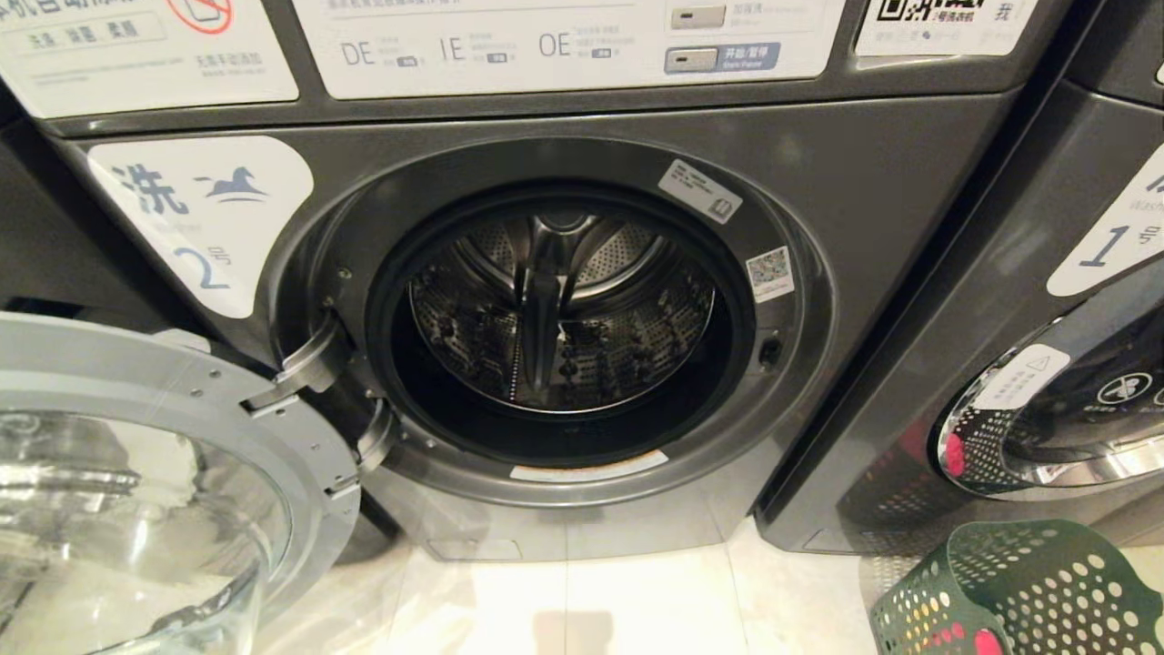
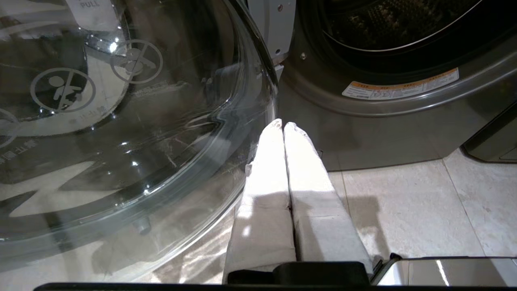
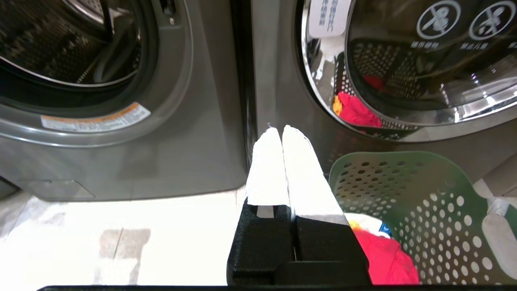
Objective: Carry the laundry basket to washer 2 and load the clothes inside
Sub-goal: Place the clothes into the washing machine
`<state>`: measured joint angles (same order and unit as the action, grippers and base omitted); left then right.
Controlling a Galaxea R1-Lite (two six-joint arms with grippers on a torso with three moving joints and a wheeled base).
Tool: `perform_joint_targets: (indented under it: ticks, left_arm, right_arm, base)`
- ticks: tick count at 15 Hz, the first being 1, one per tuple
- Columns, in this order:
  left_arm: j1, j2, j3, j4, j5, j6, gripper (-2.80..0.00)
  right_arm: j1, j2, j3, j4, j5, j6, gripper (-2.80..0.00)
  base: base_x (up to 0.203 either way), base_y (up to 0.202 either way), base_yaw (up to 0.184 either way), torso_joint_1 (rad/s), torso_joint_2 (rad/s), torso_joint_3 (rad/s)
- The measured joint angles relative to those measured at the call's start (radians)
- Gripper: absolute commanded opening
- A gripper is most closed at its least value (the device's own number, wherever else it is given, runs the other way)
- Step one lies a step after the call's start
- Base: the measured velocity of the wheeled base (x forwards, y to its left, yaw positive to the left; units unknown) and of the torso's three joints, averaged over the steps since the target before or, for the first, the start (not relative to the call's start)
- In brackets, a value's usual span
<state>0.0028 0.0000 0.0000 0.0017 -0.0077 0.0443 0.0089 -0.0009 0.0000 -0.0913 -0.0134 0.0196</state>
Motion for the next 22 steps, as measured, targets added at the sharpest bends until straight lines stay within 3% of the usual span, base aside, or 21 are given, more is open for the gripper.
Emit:
perform_joint_targets:
  ticks: [7,10,12,13,15,18,20,22]
  left_arm:
    - [0.0,0.0,0.0,0.001,0.0,0.001,-2.8]
    - [0.0,0.0,0.0,0.003,-0.001,0.001,-2.8]
    - [0.0,0.0,0.0,0.003,0.0,-0.001,-2.8]
    - [0.0,0.0,0.0,0.003,0.0,-0.001,-2.8]
    - [0.0,0.0,0.0,-0.001,0.001,-0.004,-2.8]
    - [0.0,0.0,0.0,-0.001,0.007,-0.035,-2.8]
    - [0.0,0.0,0.0,-0.001,0.007,-0.042,-2.8]
    - [0.0,0.0,0.0,-0.002,0.008,-0.043,-2.8]
  right_arm:
    - [0.0,0.0,0.0,0.0,0.001,-0.006,-2.8]
    - [-0.001,0.001,-0.001,0.012,0.002,-0.093,-2.8]
    - [-0.003,0.035,-0.091,0.086,-0.031,-0.112,-2.8]
    - [-0.005,0.082,-0.176,0.138,-0.055,-0.084,-2.8]
    - [-0.007,0.251,-0.364,0.244,-0.107,0.055,-2.8]
    - [-0.027,0.63,-0.585,0.4,-0.191,0.354,-2.8]
    - [-0.074,0.869,-0.64,0.444,-0.242,0.523,-2.8]
    - [-0.182,1.079,-0.615,0.368,-0.276,0.628,-2.8]
  base:
    - [0.0,0.0,0.0,0.002,0.0,-0.123]
    - [0.0,0.0,0.0,0.0,0.0,0.0]
    - [0.0,0.0,0.0,0.0,0.0,0.0]
    - [0.0,0.0,0.0,0.0,0.0,0.0]
    - [0.0,0.0,0.0,0.0,0.0,0.0]
    - [0.0,0.0,0.0,0.0,0.0,0.0]
    - [0.0,0.0,0.0,0.0,0.0,0.0]
    - [0.0,0.0,0.0,0.0,0.0,0.0]
